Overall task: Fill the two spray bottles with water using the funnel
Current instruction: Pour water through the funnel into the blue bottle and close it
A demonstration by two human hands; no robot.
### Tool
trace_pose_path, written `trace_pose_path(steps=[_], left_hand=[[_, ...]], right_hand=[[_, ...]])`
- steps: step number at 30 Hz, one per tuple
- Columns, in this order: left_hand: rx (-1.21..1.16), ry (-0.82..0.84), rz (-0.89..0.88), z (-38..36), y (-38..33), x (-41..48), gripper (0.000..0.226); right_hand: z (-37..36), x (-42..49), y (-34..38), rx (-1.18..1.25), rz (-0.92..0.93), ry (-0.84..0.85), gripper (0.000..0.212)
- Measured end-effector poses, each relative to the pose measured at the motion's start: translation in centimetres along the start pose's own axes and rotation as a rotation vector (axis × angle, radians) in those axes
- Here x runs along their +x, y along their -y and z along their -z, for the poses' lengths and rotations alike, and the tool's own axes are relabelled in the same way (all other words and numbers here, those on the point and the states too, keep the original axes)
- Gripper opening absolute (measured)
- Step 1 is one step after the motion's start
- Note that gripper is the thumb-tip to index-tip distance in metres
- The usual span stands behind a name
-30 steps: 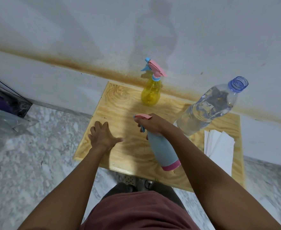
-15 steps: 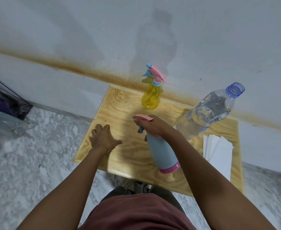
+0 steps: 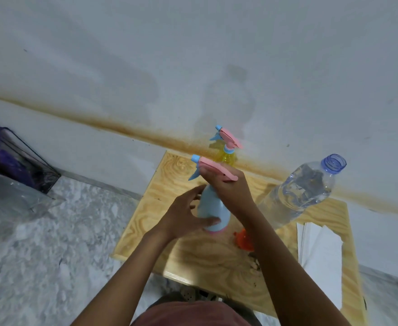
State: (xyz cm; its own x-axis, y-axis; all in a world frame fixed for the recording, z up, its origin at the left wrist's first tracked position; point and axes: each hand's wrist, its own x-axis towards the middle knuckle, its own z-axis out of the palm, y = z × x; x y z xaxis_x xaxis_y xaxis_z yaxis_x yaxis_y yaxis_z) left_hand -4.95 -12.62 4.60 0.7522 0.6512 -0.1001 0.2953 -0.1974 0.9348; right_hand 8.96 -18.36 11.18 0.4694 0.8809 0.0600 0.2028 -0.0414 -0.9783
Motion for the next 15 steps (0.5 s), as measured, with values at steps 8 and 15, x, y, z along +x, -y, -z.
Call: trace_pose_path(steps=[8, 15], left_hand=[[-0.032, -0.204, 0.009, 3.2, 1.2, 4.3, 0.074], [-0.032, -0.203, 0.118, 7.0, 3.6, 11.0, 0.07]], right_hand=[[-0.6, 2.9, -2.1, -0.152, -0.054, -0.037, 0.037], [0.9, 6.5, -6.7, -0.343, -0.311, -0.341, 0.049]])
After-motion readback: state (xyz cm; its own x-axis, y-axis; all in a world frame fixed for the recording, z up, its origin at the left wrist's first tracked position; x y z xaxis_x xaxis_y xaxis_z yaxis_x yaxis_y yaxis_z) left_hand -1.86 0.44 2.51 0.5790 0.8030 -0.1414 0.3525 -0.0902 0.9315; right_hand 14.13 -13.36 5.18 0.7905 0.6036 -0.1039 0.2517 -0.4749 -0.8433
